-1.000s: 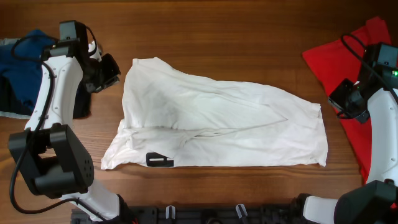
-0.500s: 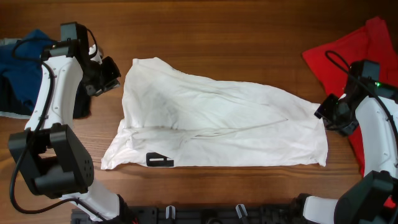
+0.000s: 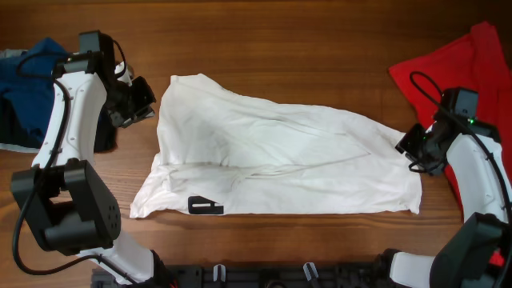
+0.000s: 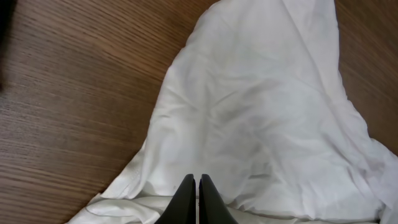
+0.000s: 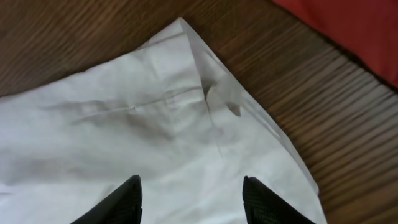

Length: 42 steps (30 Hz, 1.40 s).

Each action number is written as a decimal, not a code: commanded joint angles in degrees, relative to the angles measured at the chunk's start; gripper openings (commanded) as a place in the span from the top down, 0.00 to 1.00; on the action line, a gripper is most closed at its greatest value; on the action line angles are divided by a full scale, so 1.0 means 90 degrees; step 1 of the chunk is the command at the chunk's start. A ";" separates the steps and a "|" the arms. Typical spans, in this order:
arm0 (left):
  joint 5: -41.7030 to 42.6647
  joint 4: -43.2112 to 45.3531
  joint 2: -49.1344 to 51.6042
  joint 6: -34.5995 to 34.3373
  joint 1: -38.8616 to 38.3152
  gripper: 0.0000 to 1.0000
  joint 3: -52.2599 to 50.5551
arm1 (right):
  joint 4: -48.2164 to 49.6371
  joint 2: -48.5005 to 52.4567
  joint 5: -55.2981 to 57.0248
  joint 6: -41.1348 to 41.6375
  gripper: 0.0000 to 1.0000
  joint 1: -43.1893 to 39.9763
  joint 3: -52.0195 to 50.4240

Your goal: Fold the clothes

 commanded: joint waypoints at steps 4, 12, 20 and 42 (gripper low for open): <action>-0.0058 -0.0041 -0.0107 0.0131 -0.0007 0.96 -0.0002 | 0.0782 0.0129 -0.0151 0.0051 0.49 -0.0022 -0.0440; -0.0058 -0.0073 -0.0107 0.0131 -0.0007 0.96 -0.0002 | 0.1219 0.1013 -0.0350 0.0163 0.53 -0.0022 -0.0440; -0.0061 -0.0068 -0.0107 0.0131 -0.0007 0.96 -0.0002 | 0.1231 0.1039 -0.0459 0.0168 0.85 -0.0022 -0.0398; -0.0056 0.0488 -0.0107 0.0131 -0.0007 0.94 -0.0002 | 0.0840 0.0345 -0.0529 0.0141 0.96 -0.0022 -0.0323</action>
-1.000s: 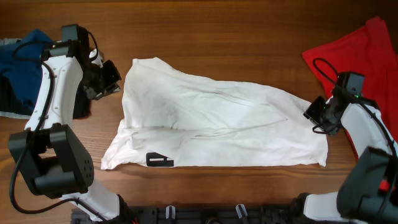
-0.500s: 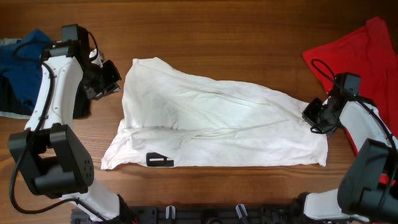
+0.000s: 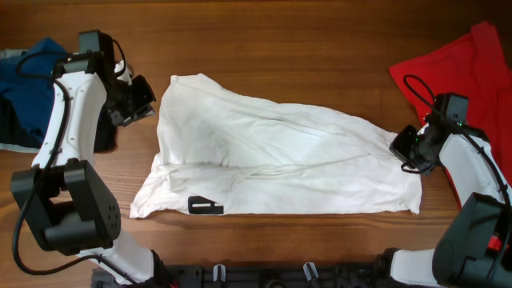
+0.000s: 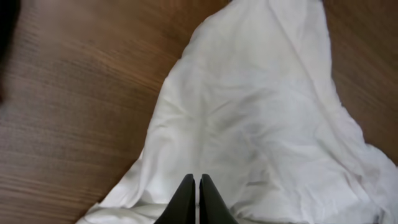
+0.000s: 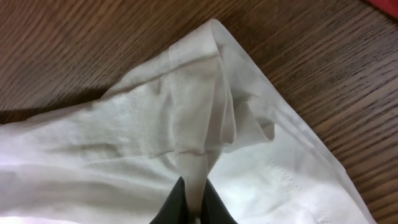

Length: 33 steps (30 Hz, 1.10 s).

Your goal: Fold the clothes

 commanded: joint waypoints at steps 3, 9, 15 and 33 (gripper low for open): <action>-0.0051 0.0869 -0.0107 0.0131 -0.0007 0.84 -0.0002 | -0.0032 -0.0121 -0.0080 -0.0058 0.96 -0.0022 0.0063; 0.0129 0.2025 0.0051 0.0129 -0.0007 0.75 -0.0002 | -0.0032 -0.0121 -0.0078 -0.0073 0.96 -0.0022 0.0063; 0.0165 0.2548 0.0772 0.0129 -0.0063 0.62 -0.0002 | -0.0032 -0.0121 -0.0078 -0.0075 0.96 -0.0022 0.0063; 0.0163 0.2997 0.2305 0.0131 -0.0406 0.53 -0.0002 | -0.0085 -0.0119 -0.0049 -0.0075 0.96 -0.0022 0.0063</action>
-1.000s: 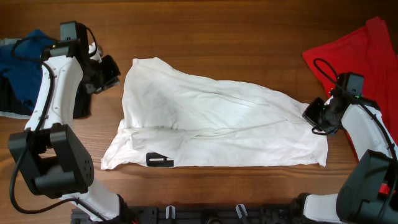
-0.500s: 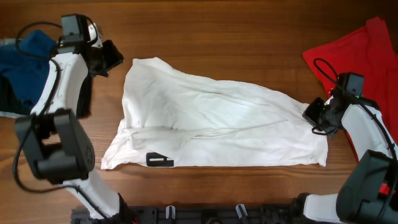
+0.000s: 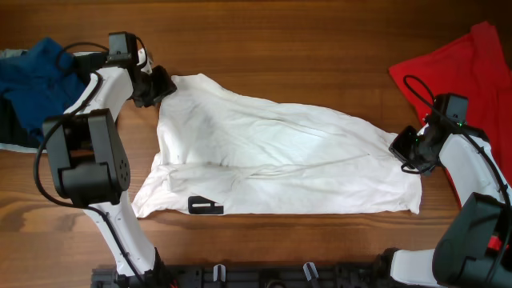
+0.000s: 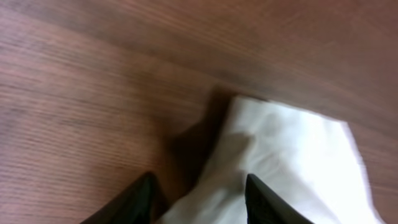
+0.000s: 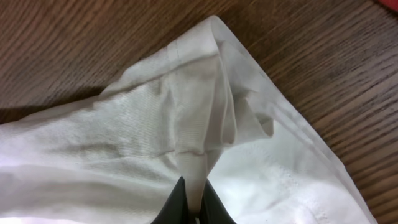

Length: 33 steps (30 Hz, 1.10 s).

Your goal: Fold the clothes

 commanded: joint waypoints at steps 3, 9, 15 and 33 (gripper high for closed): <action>0.0066 -0.0272 0.0282 0.0044 -0.0226 0.96 -0.0034 | -0.0019 -0.0121 -0.0051 -0.0070 0.96 -0.0022 0.0063; 0.0894 -0.0486 0.0180 0.0058 -0.0335 0.96 -0.0034 | -0.0017 -0.0121 -0.0053 -0.0070 0.96 -0.0022 0.0063; 0.0988 -0.0534 -0.0906 -0.0017 -0.0092 0.96 0.0012 | 0.0017 -0.0121 -0.0058 -0.0073 0.96 -0.0022 0.0216; 0.0318 -0.3939 -0.2506 0.0233 0.0498 0.96 0.0012 | -0.2815 -0.0121 0.1093 -0.0355 0.96 -0.0279 0.2244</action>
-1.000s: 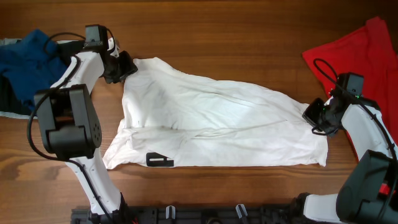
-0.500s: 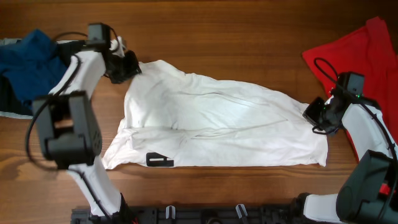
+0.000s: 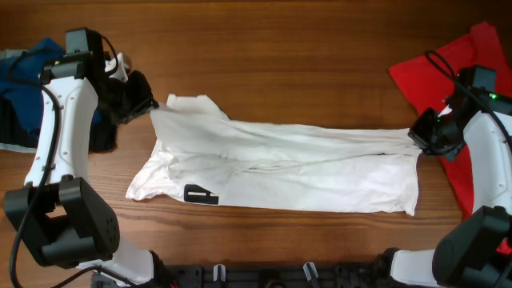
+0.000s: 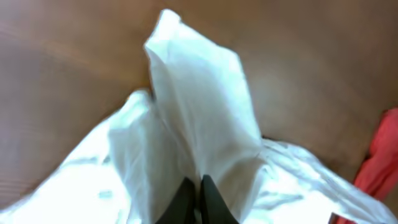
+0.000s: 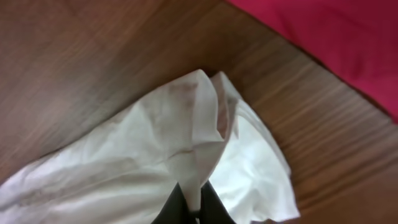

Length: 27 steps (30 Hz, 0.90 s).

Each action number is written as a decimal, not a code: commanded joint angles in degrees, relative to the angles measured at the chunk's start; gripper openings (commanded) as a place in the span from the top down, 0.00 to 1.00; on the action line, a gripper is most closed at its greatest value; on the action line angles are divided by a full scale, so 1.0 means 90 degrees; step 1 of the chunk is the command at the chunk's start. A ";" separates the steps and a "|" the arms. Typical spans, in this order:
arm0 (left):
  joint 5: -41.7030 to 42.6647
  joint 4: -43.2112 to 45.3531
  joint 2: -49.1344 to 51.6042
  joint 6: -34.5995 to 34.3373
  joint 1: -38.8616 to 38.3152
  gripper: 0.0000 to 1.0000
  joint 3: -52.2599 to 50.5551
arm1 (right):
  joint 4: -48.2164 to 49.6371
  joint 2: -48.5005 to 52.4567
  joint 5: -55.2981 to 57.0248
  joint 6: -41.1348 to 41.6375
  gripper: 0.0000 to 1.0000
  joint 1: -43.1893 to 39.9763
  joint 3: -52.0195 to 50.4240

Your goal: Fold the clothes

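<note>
A white garment (image 3: 280, 164) is stretched in a long band across the wooden table, its far edge lifted and taut between the two arms. My left gripper (image 3: 150, 110) is shut on its upper left corner (image 4: 199, 130), which stands up above the fingers. At the right end, my right gripper (image 3: 413, 134) is shut on the garment's upper right corner (image 5: 202, 143). A black tag (image 3: 197, 194) shows on the near left part of the cloth.
A red garment (image 3: 460, 56) lies at the far right, also visible at the top of the right wrist view (image 5: 336, 43). A blue garment (image 3: 28, 80) lies at the far left behind my left arm. Bare wooden table (image 3: 280, 48) stretches beyond the white cloth.
My left gripper, then open at the upper left corner, is now shut on it. Both held corners have been raised and pulled apart, and the garment is drawn into a narrower, tauter band.
At first my left gripper was shut and empty beside the spread garment, and my right gripper was open over the right corner. The right gripper then shut on that corner. Later the left one was open at the upper left corner. Now both hold corners, cloth stretched.
</note>
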 commanded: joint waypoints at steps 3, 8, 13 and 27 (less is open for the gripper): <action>-0.1270 -0.1066 -0.0039 0.0204 0.0044 0.96 0.0012 | -0.0481 -0.0095 0.1066 -0.0129 0.96 -0.0338 0.0136; -0.1627 -0.1671 -0.0039 0.0182 0.0044 0.96 0.0010 | -0.0546 -0.0095 0.1064 -0.0131 0.96 -0.0430 0.0134; -0.1644 -0.1892 -0.0039 0.0182 0.0044 0.96 -0.0053 | -0.0641 -0.0095 0.0964 -0.0204 0.96 -0.0427 0.0117; -0.1853 -0.1698 -0.0036 0.0107 0.0044 0.96 -0.1154 | -0.0495 -0.0083 0.0716 -0.0274 0.96 -0.0427 -0.0719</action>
